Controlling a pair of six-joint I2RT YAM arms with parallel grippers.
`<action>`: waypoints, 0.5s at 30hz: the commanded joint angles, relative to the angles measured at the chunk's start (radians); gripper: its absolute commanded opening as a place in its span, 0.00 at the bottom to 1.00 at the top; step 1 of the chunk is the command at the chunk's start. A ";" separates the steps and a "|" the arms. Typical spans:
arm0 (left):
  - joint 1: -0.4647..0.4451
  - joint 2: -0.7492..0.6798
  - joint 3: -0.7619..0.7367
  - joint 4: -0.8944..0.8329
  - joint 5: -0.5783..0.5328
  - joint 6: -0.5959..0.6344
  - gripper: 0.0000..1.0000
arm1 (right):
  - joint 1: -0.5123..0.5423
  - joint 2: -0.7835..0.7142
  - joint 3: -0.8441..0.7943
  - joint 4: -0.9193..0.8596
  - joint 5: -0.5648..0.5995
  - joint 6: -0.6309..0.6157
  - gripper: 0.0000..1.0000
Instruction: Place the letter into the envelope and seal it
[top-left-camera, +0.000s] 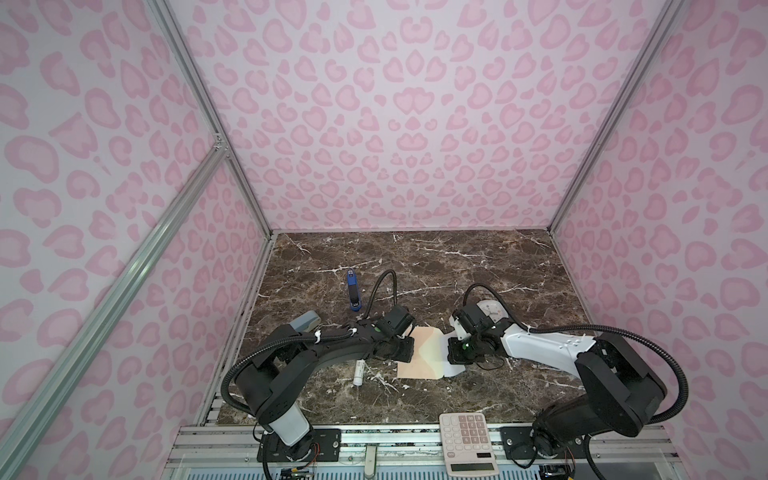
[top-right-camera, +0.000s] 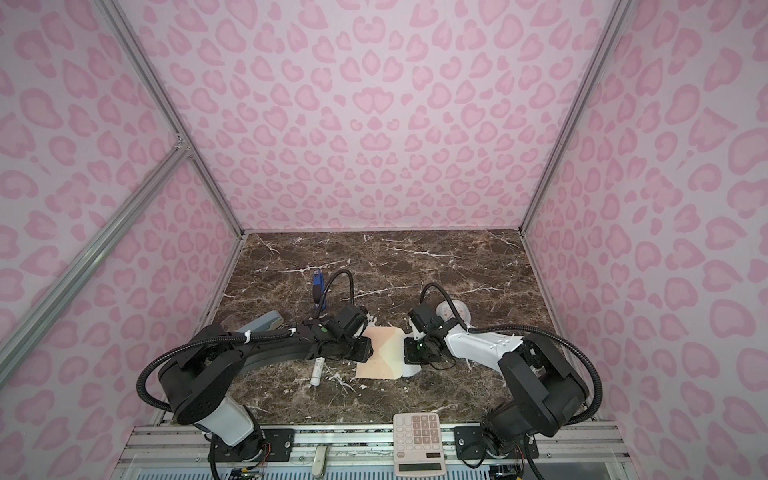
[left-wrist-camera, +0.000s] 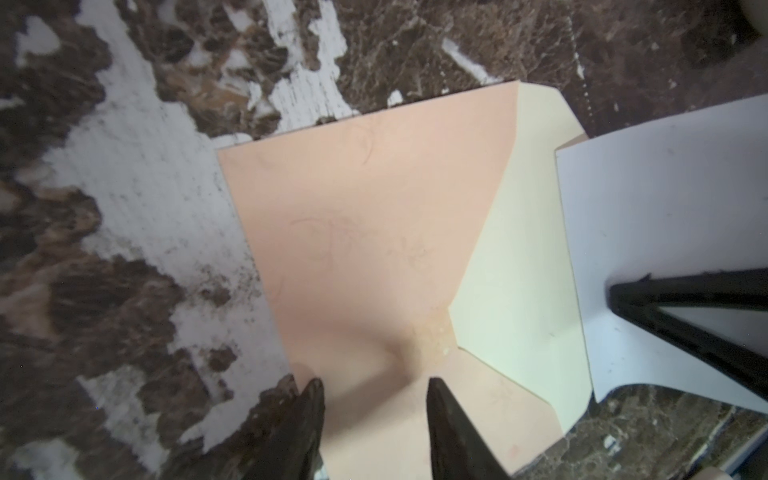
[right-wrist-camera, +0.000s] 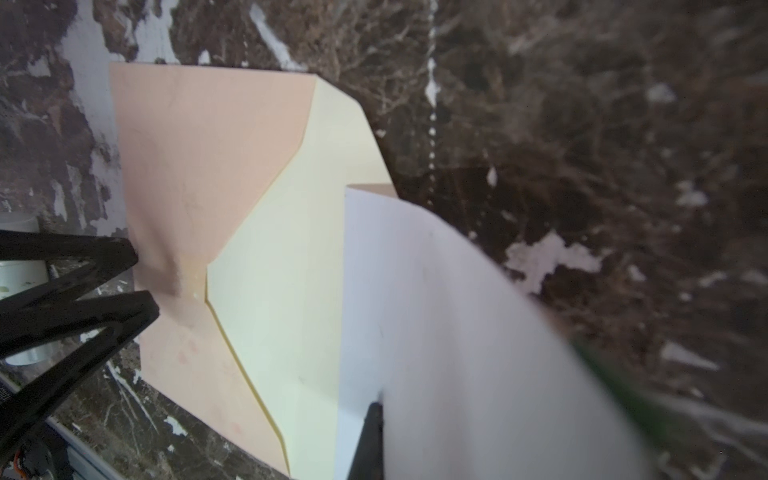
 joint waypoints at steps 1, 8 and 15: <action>-0.001 0.027 -0.011 -0.112 -0.005 0.004 0.45 | 0.001 0.017 0.002 -0.017 0.011 -0.005 0.00; -0.004 0.027 -0.014 -0.106 0.000 0.009 0.44 | -0.007 0.037 0.034 -0.015 -0.005 0.017 0.00; -0.007 0.027 -0.023 -0.110 -0.016 0.006 0.44 | -0.013 0.024 0.062 -0.051 -0.021 0.018 0.00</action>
